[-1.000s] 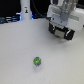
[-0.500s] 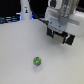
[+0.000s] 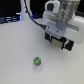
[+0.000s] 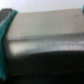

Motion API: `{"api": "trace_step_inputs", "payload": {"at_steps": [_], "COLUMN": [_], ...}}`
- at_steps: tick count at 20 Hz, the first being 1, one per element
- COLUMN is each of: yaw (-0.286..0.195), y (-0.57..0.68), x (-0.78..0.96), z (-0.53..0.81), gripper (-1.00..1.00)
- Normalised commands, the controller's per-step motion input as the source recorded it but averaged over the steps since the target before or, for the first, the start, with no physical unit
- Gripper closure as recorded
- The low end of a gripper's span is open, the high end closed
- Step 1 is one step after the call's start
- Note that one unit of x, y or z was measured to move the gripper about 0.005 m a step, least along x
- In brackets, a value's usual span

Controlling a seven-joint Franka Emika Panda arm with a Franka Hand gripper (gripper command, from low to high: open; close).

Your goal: Open the kcup holder, insert the kcup into the holder, and close the kcup holder

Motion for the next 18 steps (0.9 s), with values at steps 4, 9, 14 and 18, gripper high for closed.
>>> {"api": "trace_step_inputs", "payload": {"at_steps": [4, 9, 14, 18], "yaw": [-0.183, -0.195, -0.208, -0.23], "y": [-0.44, -0.47, -0.57, -0.56], "x": [0.39, 0.4, 0.38, 0.34], "z": [0.19, 0.19, 0.16, 0.04], "gripper": [-1.0, -1.0, -1.0, -1.0]}}
